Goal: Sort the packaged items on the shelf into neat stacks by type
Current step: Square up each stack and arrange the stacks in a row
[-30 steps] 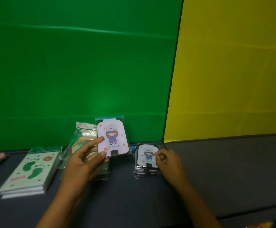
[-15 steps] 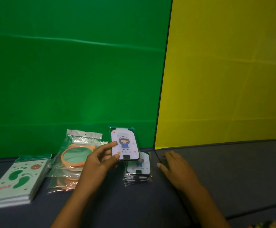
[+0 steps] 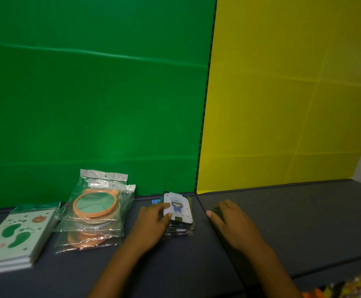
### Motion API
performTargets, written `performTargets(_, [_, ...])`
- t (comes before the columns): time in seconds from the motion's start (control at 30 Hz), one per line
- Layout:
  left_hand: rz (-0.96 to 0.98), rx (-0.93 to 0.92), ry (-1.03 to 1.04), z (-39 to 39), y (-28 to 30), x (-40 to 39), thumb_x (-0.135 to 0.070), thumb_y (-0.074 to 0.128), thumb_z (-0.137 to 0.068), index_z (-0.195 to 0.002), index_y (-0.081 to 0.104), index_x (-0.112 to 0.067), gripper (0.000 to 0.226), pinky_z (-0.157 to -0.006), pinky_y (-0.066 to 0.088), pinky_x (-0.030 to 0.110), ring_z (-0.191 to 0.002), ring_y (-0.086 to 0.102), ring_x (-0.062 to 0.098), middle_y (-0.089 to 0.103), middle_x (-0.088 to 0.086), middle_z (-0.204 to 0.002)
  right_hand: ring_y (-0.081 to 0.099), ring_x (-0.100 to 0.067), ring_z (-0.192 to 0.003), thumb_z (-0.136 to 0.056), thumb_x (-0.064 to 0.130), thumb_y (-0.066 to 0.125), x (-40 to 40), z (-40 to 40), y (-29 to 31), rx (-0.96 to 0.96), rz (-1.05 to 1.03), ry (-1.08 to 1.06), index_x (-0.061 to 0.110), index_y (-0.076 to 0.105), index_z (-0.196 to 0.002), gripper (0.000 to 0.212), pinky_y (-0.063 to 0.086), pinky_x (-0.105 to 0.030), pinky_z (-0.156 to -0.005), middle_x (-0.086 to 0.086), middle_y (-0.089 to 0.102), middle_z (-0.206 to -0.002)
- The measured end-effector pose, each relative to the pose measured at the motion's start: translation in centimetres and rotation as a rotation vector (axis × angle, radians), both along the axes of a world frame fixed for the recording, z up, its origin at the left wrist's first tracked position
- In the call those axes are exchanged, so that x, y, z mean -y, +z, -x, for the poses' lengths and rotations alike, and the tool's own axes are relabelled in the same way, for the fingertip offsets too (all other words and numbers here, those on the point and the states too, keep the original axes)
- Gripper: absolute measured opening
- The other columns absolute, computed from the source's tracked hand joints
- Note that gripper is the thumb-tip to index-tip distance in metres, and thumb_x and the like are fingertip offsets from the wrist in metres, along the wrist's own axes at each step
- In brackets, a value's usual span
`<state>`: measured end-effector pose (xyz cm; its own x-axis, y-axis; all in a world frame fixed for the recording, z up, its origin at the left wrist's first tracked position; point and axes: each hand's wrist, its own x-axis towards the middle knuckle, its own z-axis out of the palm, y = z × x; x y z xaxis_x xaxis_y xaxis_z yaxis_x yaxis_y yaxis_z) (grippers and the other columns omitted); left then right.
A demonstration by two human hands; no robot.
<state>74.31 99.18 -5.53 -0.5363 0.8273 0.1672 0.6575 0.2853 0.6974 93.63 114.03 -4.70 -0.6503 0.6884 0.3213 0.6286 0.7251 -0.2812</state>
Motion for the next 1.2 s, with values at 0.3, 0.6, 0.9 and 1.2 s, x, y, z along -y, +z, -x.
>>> performTargets(0.3, [0.107, -0.328, 0.021, -0.5, 0.0, 1.0, -0.048, 0.041, -0.096, -0.138, 0.044, -0.032, 0.045, -0.103, 0.036, 0.034, -0.125, 0.032, 0.018, 0.038, 0.000, -0.134, 0.049, -0.015, -0.118, -0.096, 0.056, 0.039, 2.0, 0.8, 1.8, -0.013, 0.007, 0.015, 0.020, 0.051, -0.130, 0.051, 0.043, -0.029, -0.093, 0.002, 0.051, -0.129])
performTargets(0.6, [-0.141, -0.660, 0.103, 1.5, 5.4, 8.5, -0.047, 0.048, -0.092, -0.130, 0.050, -0.028, 0.043, -0.095, 0.042, 0.032, -0.112, 0.051, 0.017, 0.052, -0.002, -0.124, 0.048, -0.018, -0.118, -0.092, 0.061, 0.043, 6.8, 3.7, 4.1, -0.028, -0.104, 0.067, 0.021, 0.046, -0.133, 0.057, 0.045, -0.032, -0.092, 0.001, 0.050, -0.129])
performTargets(0.9, [0.027, -0.700, 0.233, 7.2, 6.1, 22.5, -0.050, 0.048, -0.090, -0.131, 0.049, -0.027, 0.047, -0.094, 0.041, 0.035, -0.114, 0.050, 0.020, 0.054, -0.001, -0.125, 0.050, -0.018, -0.117, -0.089, 0.062, 0.047, 18.1, 9.8, 4.5, -0.022, -0.154, 0.163, 0.025, 0.046, -0.129, 0.054, 0.045, -0.033, -0.092, 0.003, 0.053, -0.128])
performTargets(1.2, [0.097, -0.589, 0.373, 11.6, 3.8, 38.0, -0.050, 0.046, -0.093, -0.130, 0.050, -0.027, 0.043, -0.092, 0.043, 0.035, -0.117, 0.048, 0.021, 0.050, -0.001, -0.130, 0.050, -0.019, -0.117, -0.090, 0.060, 0.048, 31.5, 16.6, 3.7, -0.028, -0.054, 0.348, 0.025, 0.048, -0.127, 0.051, 0.046, -0.034, -0.090, 0.003, 0.050, -0.130])
